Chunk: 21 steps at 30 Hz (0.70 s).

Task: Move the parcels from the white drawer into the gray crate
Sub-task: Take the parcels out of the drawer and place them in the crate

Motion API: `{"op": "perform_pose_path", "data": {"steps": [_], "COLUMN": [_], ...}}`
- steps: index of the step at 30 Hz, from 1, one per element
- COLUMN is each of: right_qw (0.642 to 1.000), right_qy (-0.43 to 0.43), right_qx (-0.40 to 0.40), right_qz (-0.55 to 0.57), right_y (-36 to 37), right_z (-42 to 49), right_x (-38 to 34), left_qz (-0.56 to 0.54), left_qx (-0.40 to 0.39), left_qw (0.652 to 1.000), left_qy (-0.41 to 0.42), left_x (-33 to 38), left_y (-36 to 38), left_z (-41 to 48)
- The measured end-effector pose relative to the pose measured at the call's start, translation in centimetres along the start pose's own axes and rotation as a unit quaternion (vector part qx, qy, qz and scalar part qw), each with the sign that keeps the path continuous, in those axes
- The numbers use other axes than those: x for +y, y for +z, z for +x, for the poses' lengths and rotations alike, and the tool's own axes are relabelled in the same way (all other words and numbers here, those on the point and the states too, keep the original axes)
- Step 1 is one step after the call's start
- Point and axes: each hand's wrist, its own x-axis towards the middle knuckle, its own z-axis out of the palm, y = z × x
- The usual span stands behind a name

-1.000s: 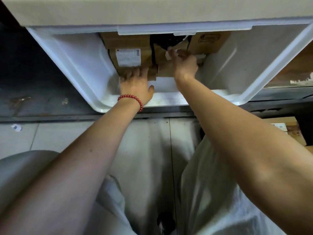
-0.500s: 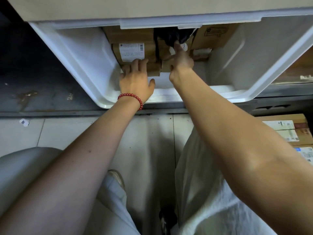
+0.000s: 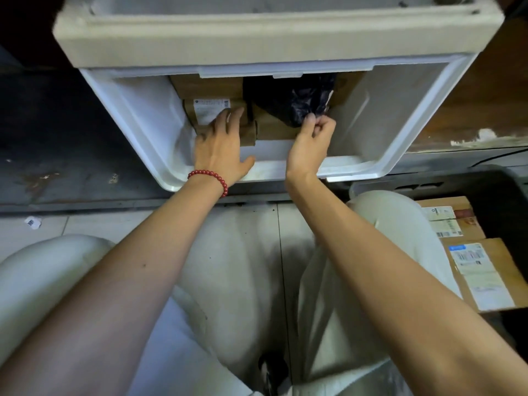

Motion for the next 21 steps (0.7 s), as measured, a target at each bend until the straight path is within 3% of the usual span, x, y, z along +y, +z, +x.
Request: {"op": "perform_pose_path", "data": {"steps": [7,14,21], "right_qw": [0.998,0.98,0.967], "right_qy": [0.0,0.006,-0.009], "right_qx": [-0.064,-0.193,-0.251], "right_qz": [-0.006,-0.038,-0.036], "right_y": [-3.7,-5.0,-6.3], "right_z": [-2.5,-2.8,-3.6], "right_x": [-1.0,-1.7,-2.1], "left_qz": [-0.064,-0.195,-0.27], "left_qx": [0.047,0.051,0.021], "left_qw": [0.996,0.98,0.963], "left_qy": [0.046,-0.008,-0.014], "left_x": [1.9,1.6,-0.2], "left_y": [-2.0,-3.2,-5.9], "left_z": [-1.5,-4.1,-7.3]}}
